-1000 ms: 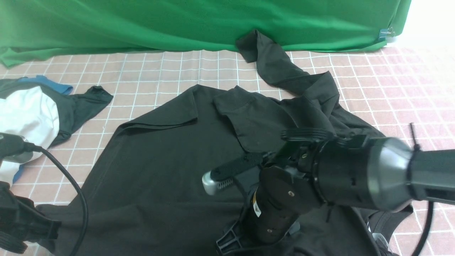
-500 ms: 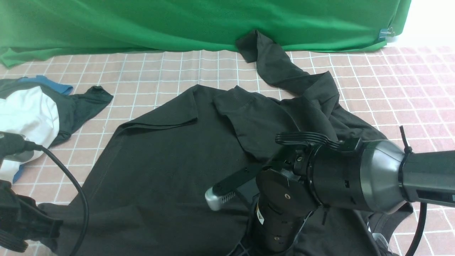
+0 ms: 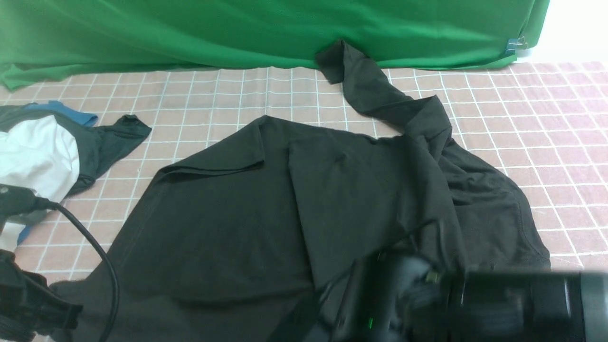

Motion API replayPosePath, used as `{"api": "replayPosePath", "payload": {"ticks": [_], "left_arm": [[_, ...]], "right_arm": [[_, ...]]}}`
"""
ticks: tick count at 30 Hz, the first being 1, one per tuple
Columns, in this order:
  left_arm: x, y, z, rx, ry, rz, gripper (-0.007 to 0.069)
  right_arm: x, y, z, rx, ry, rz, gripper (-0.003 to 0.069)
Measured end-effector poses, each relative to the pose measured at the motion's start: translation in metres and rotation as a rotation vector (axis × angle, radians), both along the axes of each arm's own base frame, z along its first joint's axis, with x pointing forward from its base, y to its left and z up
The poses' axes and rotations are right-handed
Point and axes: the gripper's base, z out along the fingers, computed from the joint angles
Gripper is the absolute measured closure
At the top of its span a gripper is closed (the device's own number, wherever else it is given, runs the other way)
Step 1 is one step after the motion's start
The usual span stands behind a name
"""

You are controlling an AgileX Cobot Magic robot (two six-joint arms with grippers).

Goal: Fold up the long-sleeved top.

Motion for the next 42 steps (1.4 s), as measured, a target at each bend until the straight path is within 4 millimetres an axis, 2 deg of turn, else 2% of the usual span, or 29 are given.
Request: {"api": "replayPosePath", "payload": {"ticks": [3, 8, 11, 14, 19, 20, 22, 25, 26, 28, 30, 31, 32, 33, 34, 35, 36, 38, 42], "left_arm": [[-0.003, 0.001, -0.001, 0.009, 0.03, -0.002, 0.0589], [-0.007, 0.001, -0.003, 0.013, 0.08, -0.006, 0.0589], [-0.008, 0.001, -0.003, 0.015, 0.089, -0.006, 0.0589], [-0.008, 0.001, -0.003, 0.016, 0.09, -0.007, 0.0589], [-0.007, 0.001, -0.003, 0.018, 0.085, -0.007, 0.0589], [-0.007, 0.001, -0.003, 0.018, 0.083, -0.007, 0.0589], [-0.007, 0.001, -0.003, 0.019, 0.08, -0.008, 0.0589], [-0.007, 0.001, -0.003, 0.019, 0.079, -0.008, 0.0589], [-0.007, 0.001, -0.003, 0.019, 0.077, -0.008, 0.0589], [-0.006, 0.001, -0.002, 0.019, 0.066, -0.008, 0.0589], [-0.005, 0.001, -0.002, 0.019, 0.054, -0.008, 0.0589], [-0.004, 0.001, -0.002, 0.019, 0.05, -0.008, 0.0589], [-0.004, 0.001, -0.002, 0.019, 0.049, -0.008, 0.0589], [-0.004, 0.001, -0.002, 0.019, 0.047, -0.008, 0.0589], [-0.004, 0.001, -0.001, 0.019, 0.044, -0.008, 0.0589], [-0.003, 0.001, -0.001, 0.02, 0.04, -0.008, 0.0589], [-0.003, 0.001, -0.001, 0.02, 0.04, -0.008, 0.0589], [-0.003, 0.001, -0.001, 0.016, 0.032, -0.007, 0.0589], [-0.001, 0.0, 0.0, 0.004, 0.007, -0.005, 0.0589]], "right_arm": [[-0.023, 0.005, 0.0, -0.01, 0.033, 0.054, 0.0607], [-0.044, 0.01, 0.0, -0.009, 0.05, 0.113, 0.0607], [-0.049, 0.013, -0.002, 0.018, 0.045, 0.126, 0.0594], [-0.05, 0.012, -0.005, 0.023, 0.046, 0.124, 0.0533], [-0.05, 0.01, -0.003, 0.027, 0.042, 0.135, 0.0115], [-0.049, 0.009, -0.001, 0.029, 0.034, 0.144, 0.0062], [-0.046, 0.005, 0.008, 0.02, -0.012, 0.162, 0.0027], [-0.036, -0.004, 0.023, -0.006, -0.131, 0.158, 0.0055], [-0.021, -0.014, 0.036, -0.021, -0.248, 0.119, 0.0106], [0.012, -0.033, 0.053, -0.012, -0.345, -0.006, 0.0155], [0.048, -0.056, 0.062, -0.002, -0.372, -0.157, 0.0165], [0.073, -0.074, 0.065, 0.006, -0.375, -0.267, 0.016], [0.077, -0.078, 0.065, 0.008, -0.374, -0.286, 0.0158], [0.097, -0.095, 0.065, 0.024, -0.368, -0.379, 0.0145], [0.116, -0.113, 0.063, 0.051, -0.36, -0.47, 0.013], [0.143, -0.143, 0.057, 0.099, -0.346, -0.586, 0.0091], [0.148, -0.151, 0.055, 0.11, -0.343, -0.615, 0.0087], [0.175, -0.193, 0.04, 0.129, -0.325, -0.756, 0.0059], [0.208, -0.255, 0.013, 0.124, -0.348, -0.894, 0.0074]]}}
